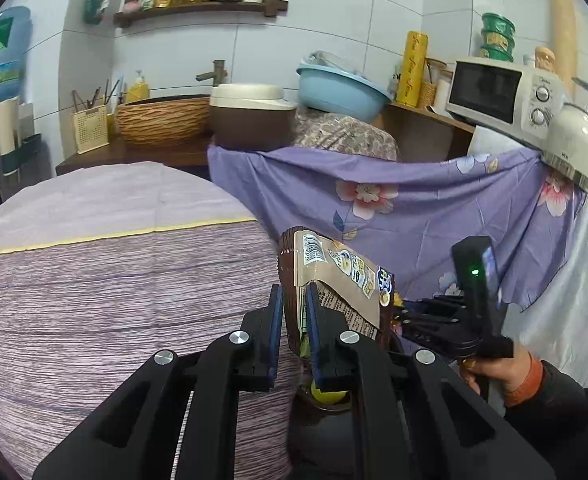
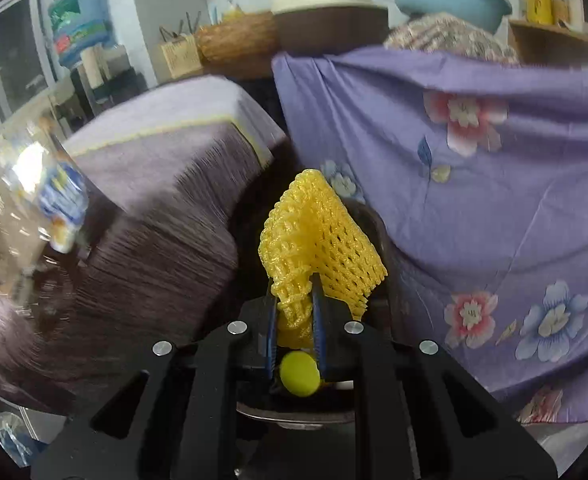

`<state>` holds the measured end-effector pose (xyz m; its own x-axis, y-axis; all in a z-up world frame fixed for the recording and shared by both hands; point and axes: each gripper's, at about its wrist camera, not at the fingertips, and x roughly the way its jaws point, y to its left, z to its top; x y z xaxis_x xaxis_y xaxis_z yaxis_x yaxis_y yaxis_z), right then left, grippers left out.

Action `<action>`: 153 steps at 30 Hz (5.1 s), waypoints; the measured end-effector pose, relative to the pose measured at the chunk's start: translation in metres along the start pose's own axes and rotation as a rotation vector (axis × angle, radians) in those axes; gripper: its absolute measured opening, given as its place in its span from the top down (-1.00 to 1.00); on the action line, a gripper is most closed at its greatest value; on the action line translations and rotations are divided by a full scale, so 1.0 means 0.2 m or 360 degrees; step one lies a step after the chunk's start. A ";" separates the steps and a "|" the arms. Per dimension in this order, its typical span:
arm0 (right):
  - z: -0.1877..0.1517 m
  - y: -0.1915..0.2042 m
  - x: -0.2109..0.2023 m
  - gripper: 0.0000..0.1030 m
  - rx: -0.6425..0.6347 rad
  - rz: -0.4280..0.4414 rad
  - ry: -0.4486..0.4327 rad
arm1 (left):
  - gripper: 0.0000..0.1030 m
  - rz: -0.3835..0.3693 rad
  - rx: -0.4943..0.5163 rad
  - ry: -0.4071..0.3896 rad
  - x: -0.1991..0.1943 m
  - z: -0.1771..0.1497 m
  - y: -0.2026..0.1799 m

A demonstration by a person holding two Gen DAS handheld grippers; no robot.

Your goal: Collect trash

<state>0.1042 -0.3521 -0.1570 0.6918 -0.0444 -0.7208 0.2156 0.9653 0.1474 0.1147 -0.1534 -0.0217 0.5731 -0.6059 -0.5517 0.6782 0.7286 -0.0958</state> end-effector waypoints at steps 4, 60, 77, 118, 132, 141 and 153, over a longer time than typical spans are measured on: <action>-0.08 -0.09 0.12 0.69 0.0072 0.0001 0.0059 | 0.75 -0.0009 0.0004 0.0034 0.07 -0.03 -0.05; -0.23 -0.47 -0.37 -0.41 0.0360 -0.0370 -0.0172 | -0.25 0.0001 0.0194 0.0431 0.89 -0.29 -0.43; -0.09 -0.13 -0.60 -0.89 0.0219 -0.0390 -0.0538 | -0.89 0.0165 0.0121 -0.0162 0.08 -0.11 -0.26; -0.21 0.66 -1.08 -0.89 -0.0268 -0.0112 -0.1080 | -0.90 0.0811 -0.0248 -0.0587 -0.67 -0.30 0.07; -0.20 0.61 -1.08 -0.89 -0.0231 -0.0117 -0.1063 | -0.90 0.0824 -0.0252 -0.0594 -0.68 -0.31 0.06; -0.19 0.61 -1.06 -0.89 -0.0227 -0.0136 -0.1056 | -0.90 0.0838 -0.0224 -0.0590 -0.67 -0.31 0.03; -0.18 0.59 -1.06 -0.89 -0.0221 -0.0137 -0.1056 | -0.90 0.0840 -0.0207 -0.0590 -0.67 -0.31 0.03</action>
<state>-0.0425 -0.2196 -0.0117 0.9618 -0.2280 -0.1514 0.2289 0.9734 -0.0122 0.0147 -0.0483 0.0006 0.9499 -0.2095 -0.2320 0.2147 0.9767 -0.0029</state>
